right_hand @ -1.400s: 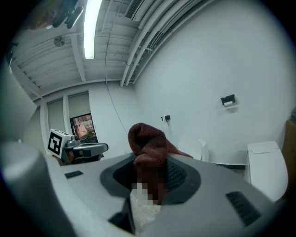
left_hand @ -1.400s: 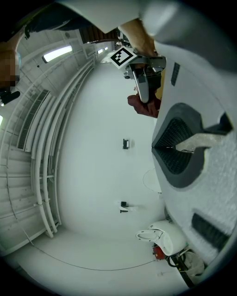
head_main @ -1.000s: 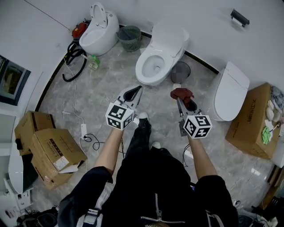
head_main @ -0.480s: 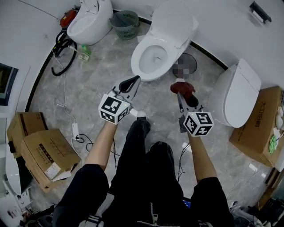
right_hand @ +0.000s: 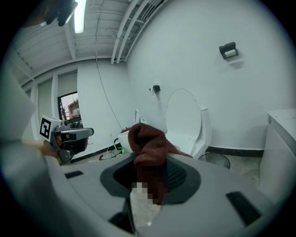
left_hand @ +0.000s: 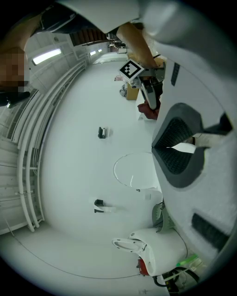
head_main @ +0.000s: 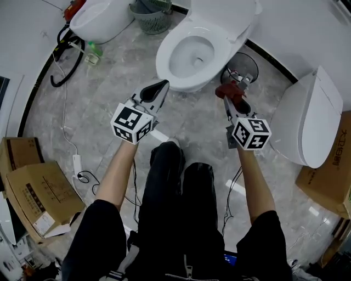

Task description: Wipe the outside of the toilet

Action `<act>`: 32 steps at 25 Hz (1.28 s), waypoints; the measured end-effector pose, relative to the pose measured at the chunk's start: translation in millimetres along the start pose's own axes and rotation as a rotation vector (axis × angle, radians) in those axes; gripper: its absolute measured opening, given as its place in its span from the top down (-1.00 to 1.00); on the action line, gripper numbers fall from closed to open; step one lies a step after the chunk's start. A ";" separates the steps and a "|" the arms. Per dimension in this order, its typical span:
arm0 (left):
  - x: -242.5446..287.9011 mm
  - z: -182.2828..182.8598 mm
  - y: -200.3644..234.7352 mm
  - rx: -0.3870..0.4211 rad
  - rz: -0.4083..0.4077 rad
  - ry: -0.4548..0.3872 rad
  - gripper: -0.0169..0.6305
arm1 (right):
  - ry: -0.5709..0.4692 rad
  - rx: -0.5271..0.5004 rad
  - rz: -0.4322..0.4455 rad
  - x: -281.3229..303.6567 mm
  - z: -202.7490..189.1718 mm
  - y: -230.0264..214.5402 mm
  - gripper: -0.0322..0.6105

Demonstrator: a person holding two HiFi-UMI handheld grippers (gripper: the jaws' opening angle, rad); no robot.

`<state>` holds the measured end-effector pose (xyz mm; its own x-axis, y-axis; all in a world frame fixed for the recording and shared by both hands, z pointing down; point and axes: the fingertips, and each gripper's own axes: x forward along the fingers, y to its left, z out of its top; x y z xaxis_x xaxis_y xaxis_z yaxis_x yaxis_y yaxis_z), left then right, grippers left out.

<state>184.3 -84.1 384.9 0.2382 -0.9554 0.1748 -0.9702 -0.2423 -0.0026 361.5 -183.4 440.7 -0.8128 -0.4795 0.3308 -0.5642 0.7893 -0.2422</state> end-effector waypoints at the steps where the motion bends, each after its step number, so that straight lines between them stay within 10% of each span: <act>1: 4.5 -14.0 3.0 0.006 0.000 -0.006 0.95 | 0.010 0.002 -0.010 11.0 -15.5 -10.6 0.53; 12: 22.3 -129.4 25.3 0.067 0.024 -0.055 0.95 | 0.049 0.016 -0.153 119.9 -116.8 -120.2 0.53; 26: 17.2 -186.6 41.1 0.024 0.055 -0.064 0.95 | 0.135 -0.029 -0.341 202.1 -140.8 -207.8 0.54; 32: 21.7 -202.7 37.6 0.013 0.048 -0.056 0.95 | 0.128 -0.195 -0.276 222.0 -138.7 -188.8 0.56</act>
<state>143.8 -79.7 588.2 0.1936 -0.9738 0.1190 -0.9800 -0.1976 -0.0225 307.6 -385.7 686.4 -0.6018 -0.6427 0.4741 -0.7116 0.7010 0.0471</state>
